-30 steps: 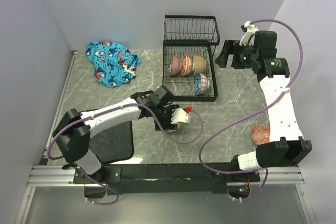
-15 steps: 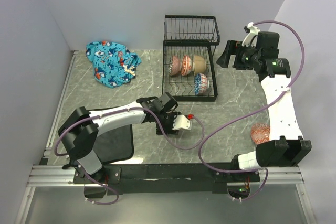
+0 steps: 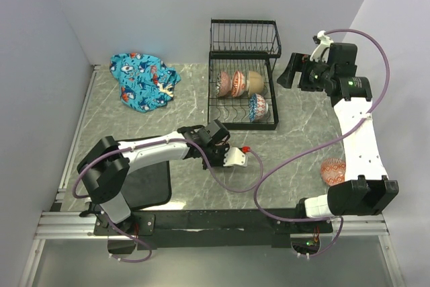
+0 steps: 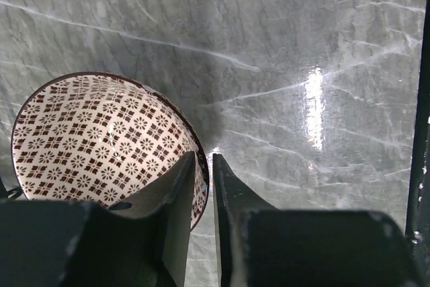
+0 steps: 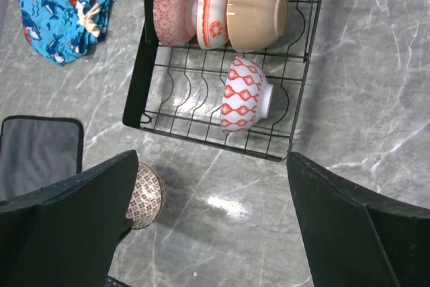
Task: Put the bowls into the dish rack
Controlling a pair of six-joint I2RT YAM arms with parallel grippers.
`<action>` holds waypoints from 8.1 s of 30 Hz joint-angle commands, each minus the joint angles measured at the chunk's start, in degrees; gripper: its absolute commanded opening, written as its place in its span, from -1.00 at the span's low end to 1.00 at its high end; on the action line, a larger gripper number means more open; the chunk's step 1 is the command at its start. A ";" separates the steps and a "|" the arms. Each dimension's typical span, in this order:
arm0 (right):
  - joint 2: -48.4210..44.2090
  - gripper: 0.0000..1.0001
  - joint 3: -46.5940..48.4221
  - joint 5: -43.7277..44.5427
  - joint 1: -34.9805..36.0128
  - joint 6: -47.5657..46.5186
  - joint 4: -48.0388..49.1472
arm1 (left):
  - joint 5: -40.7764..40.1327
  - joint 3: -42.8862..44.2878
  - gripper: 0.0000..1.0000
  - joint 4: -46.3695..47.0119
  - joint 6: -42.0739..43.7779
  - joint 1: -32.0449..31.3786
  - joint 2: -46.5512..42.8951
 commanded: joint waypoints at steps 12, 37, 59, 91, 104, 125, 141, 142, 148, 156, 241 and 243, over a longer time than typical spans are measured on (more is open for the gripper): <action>-2.40 1.00 0.12 0.10 -0.74 0.95 2.43 | -0.71 2.48 -0.98 -3.23 0.06 0.20 -0.71; 0.14 0.98 -2.95 12.75 -2.94 -6.16 0.24 | 36.63 25.80 -0.98 31.95 -62.74 23.12 7.72; 3.13 0.98 -5.86 22.17 -3.56 -12.76 -0.38 | 24.87 16.64 -0.98 75.43 -115.86 26.66 21.87; 6.56 0.98 -4.71 22.43 -3.47 -12.24 -0.29 | 15.37 20.68 -0.98 61.09 -122.19 24.72 31.89; 8.15 0.98 -2.69 22.17 -1.89 -13.11 -0.73 | 15.55 21.47 -0.73 58.28 -121.58 24.90 31.63; -6.88 0.87 -23.61 23.57 -2.68 -4.76 -9.08 | 17.83 17.26 0.05 42.04 -101.38 30.69 15.29; -9.09 0.90 -30.11 30.34 -4.79 -18.73 -16.98 | 21.79 16.98 0.11 32.89 -81.95 36.50 6.50; -8.74 0.87 -30.55 30.43 -4.70 -22.48 -17.43 | 21.52 18.55 0.11 31.31 -80.37 36.85 6.14; -12.23 0.68 -33.80 32.54 -4.88 -28.75 -17.09 | 18.01 23.74 0.14 24.19 -70.53 37.91 5.17; -14.00 0.58 -40.21 31.92 -5.14 -27.36 -16.82 | 11.86 33.24 0.17 10.04 -53.21 38.08 6.75; -0.49 -1.00 -39.69 20.76 56.99 -61.44 10.51 | 3.86 5.92 0.27 6.34 -40.19 49.94 -26.10; 0.58 -1.00 -39.61 21.28 58.13 -62.94 12.01 | 4.12 5.39 0.26 5.90 -40.19 51.08 -27.16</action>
